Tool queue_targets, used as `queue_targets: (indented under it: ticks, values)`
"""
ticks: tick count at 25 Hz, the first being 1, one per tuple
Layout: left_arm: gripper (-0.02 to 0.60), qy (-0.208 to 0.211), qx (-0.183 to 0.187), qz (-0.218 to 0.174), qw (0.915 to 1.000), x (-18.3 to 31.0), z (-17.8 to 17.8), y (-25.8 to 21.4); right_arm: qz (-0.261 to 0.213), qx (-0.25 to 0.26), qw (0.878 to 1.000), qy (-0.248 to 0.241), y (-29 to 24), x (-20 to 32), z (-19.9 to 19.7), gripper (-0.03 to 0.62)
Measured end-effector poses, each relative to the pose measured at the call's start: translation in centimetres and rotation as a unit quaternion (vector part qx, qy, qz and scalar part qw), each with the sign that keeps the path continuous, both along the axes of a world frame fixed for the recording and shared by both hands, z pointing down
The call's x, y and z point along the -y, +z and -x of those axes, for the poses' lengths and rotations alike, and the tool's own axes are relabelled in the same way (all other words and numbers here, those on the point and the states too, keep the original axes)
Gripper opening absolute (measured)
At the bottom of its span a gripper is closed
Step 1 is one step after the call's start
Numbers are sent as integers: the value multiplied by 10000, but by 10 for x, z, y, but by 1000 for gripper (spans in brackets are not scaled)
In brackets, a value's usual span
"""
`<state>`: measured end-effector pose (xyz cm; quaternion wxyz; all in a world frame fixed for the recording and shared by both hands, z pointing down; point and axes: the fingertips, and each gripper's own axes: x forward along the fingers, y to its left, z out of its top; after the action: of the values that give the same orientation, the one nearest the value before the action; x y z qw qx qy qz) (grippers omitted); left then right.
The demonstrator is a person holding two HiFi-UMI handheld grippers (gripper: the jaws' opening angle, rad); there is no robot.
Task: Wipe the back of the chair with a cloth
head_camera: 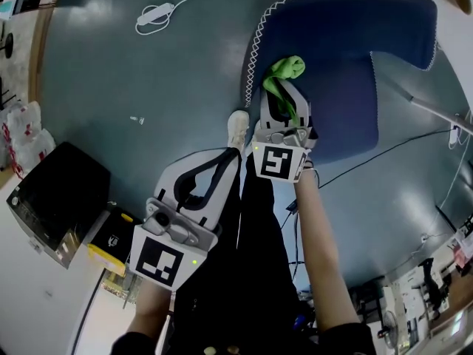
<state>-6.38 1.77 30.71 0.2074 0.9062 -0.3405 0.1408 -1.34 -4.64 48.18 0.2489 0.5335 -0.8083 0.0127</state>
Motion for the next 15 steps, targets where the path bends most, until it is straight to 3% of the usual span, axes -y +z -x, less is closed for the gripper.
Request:
queue_targets:
  ticks: [4, 10, 15]
  values:
    - [8, 80, -31, -61, 9999, 7, -6, 0, 323, -43, 9995, -19, 20, -3, -3, 55]
    - [8, 46, -39, -158, 9999, 25, -10, 9, 337, 10, 9994, -36, 28, 0, -5, 55]
    - [8, -39, -34, -191, 9998, 39, -11, 15, 971, 18, 9952, 148, 64, -5, -19, 55]
